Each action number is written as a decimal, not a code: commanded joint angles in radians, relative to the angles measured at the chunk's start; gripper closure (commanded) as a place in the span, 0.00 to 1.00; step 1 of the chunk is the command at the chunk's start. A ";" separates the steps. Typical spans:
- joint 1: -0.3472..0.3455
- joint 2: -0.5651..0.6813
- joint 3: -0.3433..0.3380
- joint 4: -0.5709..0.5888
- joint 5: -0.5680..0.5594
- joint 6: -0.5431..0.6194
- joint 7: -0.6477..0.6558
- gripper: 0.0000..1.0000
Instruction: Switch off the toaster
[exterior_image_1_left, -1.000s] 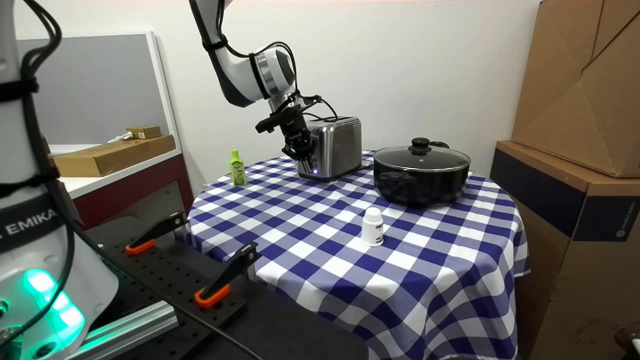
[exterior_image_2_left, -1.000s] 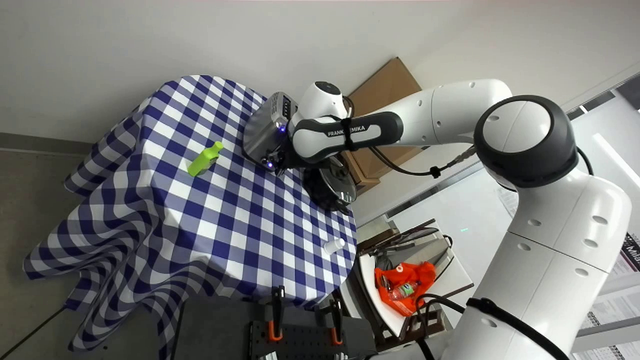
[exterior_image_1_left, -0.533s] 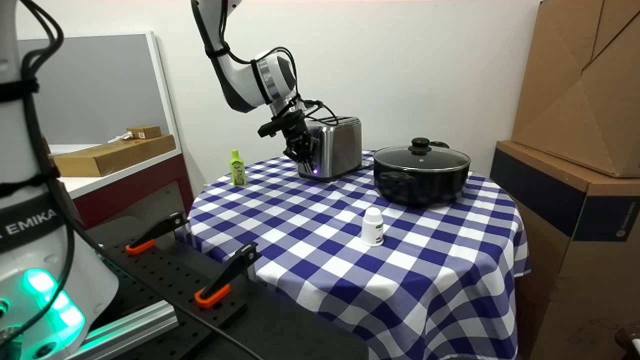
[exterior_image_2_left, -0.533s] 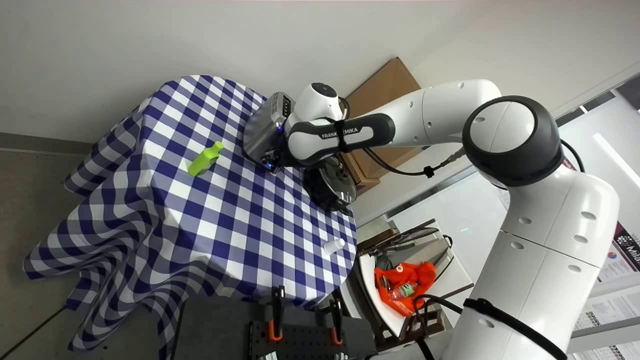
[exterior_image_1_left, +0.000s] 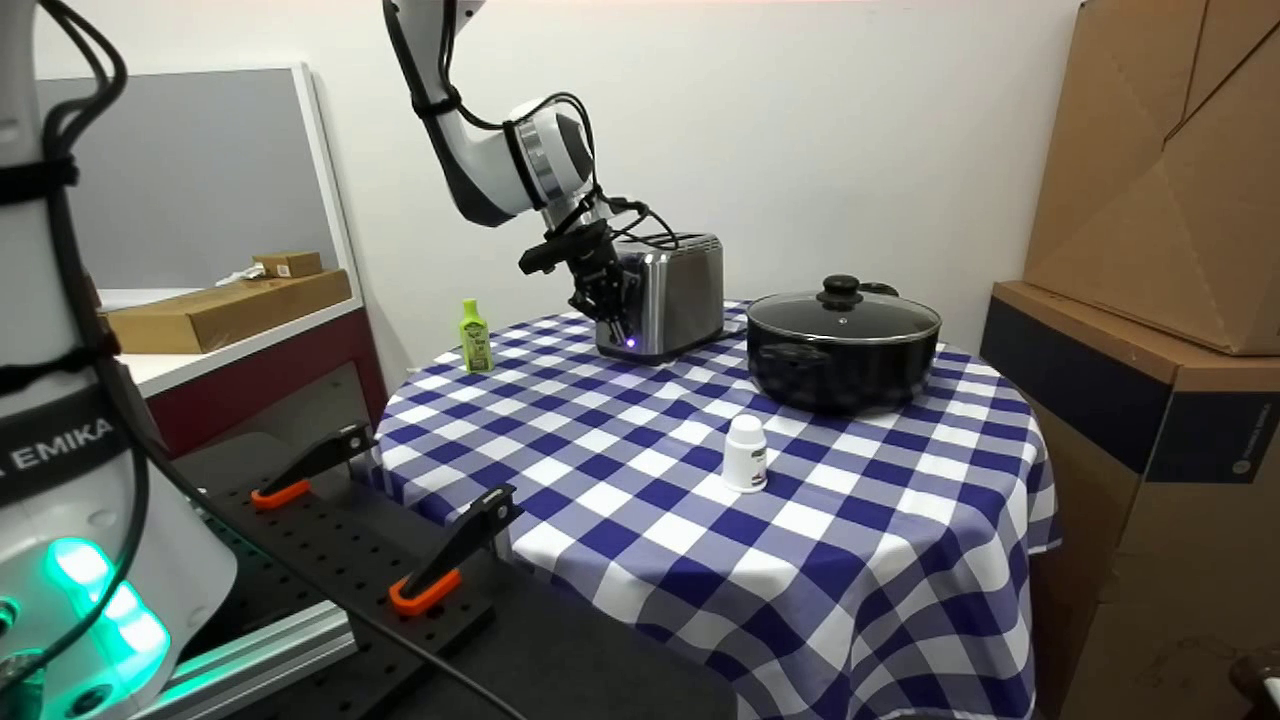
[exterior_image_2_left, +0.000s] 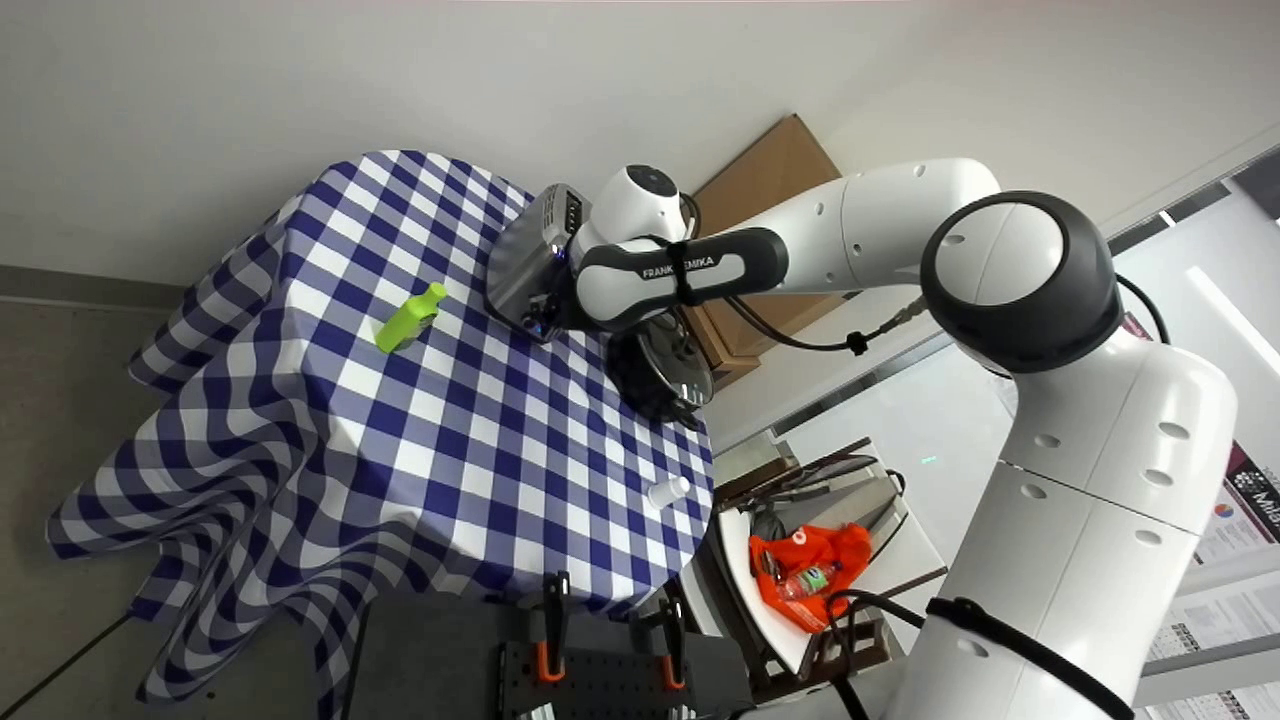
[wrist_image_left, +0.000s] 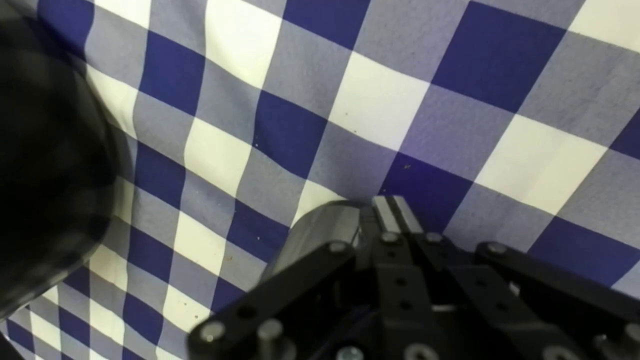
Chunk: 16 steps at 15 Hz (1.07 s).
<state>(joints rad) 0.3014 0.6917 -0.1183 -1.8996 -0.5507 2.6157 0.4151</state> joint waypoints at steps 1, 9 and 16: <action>0.021 0.011 -0.025 0.000 0.014 0.033 -0.012 1.00; 0.020 0.037 -0.023 0.007 0.020 0.029 -0.023 1.00; 0.031 0.046 -0.034 0.013 0.014 0.070 -0.019 1.00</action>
<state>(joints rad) 0.3087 0.7232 -0.1257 -1.8989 -0.5507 2.6469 0.4113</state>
